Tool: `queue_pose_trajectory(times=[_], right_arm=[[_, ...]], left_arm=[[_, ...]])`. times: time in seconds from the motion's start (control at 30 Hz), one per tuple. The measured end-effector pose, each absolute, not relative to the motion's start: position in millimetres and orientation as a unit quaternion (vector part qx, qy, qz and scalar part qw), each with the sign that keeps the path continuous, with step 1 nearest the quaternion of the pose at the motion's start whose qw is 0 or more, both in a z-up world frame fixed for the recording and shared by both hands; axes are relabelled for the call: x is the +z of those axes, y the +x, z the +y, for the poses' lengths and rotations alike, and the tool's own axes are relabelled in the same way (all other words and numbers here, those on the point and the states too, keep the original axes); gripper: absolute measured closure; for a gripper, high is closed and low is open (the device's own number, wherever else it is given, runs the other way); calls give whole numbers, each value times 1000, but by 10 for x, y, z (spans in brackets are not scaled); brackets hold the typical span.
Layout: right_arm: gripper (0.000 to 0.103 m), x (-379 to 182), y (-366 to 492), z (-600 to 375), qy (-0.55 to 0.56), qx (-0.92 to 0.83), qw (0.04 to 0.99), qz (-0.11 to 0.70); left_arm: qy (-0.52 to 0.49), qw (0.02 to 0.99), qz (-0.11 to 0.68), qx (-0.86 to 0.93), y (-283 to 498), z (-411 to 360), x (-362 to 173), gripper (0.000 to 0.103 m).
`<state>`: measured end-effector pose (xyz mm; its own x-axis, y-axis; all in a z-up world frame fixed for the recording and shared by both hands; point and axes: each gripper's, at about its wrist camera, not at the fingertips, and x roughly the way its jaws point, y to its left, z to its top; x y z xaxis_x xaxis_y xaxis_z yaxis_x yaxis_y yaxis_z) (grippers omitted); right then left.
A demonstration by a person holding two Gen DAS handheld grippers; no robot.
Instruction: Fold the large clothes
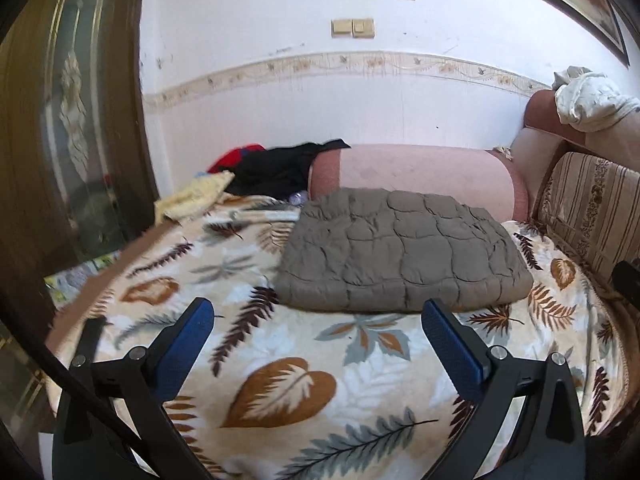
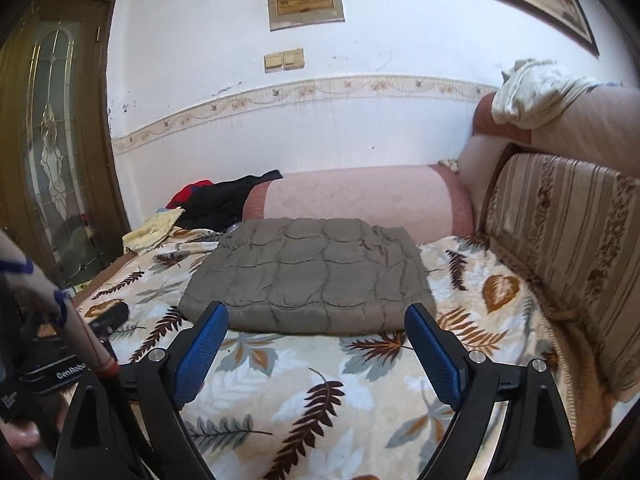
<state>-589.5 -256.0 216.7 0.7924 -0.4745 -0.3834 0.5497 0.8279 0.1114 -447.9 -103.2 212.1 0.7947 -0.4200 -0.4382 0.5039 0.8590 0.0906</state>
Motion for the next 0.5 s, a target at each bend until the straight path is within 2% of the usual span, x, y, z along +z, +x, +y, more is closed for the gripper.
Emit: queue_pose_trajectory(times=[0.5], right_arm=[[7, 2310, -5954, -2237, 83, -264, 947, 166]], left_arm=[[116, 941, 220, -231, -4575, -881, 2162, 0]])
